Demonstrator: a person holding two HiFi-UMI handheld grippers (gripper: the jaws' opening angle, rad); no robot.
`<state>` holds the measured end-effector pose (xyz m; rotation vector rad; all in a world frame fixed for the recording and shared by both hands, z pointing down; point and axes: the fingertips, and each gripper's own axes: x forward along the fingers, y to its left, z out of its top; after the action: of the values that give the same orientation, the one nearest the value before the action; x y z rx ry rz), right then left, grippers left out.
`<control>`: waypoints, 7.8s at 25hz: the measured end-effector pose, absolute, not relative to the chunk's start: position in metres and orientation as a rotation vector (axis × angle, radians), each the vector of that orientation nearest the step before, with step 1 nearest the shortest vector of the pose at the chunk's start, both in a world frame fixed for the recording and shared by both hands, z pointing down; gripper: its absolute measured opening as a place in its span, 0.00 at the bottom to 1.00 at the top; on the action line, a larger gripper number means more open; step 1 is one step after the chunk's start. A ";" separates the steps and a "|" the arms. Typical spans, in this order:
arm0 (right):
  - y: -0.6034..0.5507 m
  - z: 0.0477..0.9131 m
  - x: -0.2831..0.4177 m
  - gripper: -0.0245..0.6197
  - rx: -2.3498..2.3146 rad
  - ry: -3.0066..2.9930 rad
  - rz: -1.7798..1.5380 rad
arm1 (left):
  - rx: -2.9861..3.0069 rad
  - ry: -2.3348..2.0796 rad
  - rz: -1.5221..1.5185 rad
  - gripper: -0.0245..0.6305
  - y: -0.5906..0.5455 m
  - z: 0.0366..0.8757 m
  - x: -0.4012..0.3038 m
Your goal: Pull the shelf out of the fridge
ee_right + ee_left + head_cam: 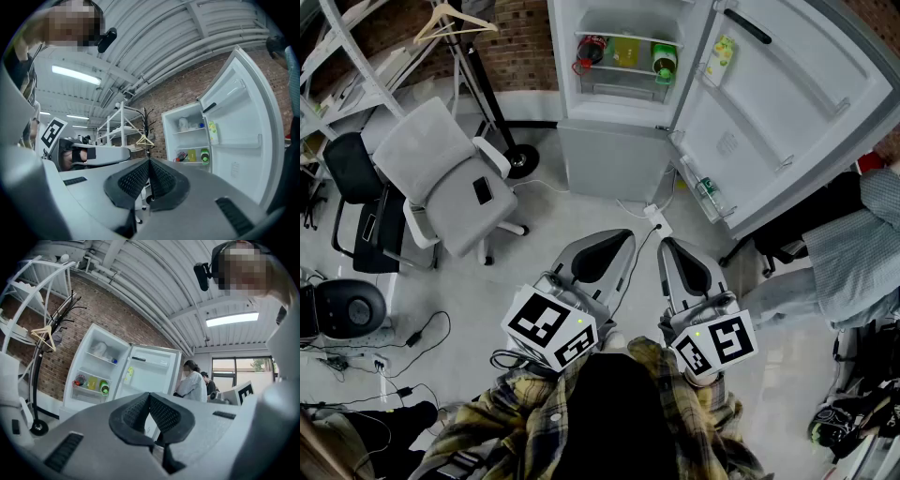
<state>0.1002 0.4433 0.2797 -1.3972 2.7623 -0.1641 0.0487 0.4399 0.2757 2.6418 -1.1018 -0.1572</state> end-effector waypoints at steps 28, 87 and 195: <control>0.468 0.286 0.126 0.06 -1.317 2.780 -0.230 | 2.581 -1.172 -0.175 0.04 0.469 0.283 0.070; 0.049 0.306 0.041 0.06 -1.301 2.763 -0.347 | 2.603 -1.140 -0.161 0.04 0.050 0.298 -0.012; -0.263 0.356 0.080 0.26 -1.182 2.495 -0.922 | 2.329 -0.997 -0.183 0.30 -0.261 0.352 0.004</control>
<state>0.0804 -0.2632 0.3563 -1.1821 2.4951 -0.9217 0.0037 -0.2613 0.3515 2.3295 -0.9974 -0.1826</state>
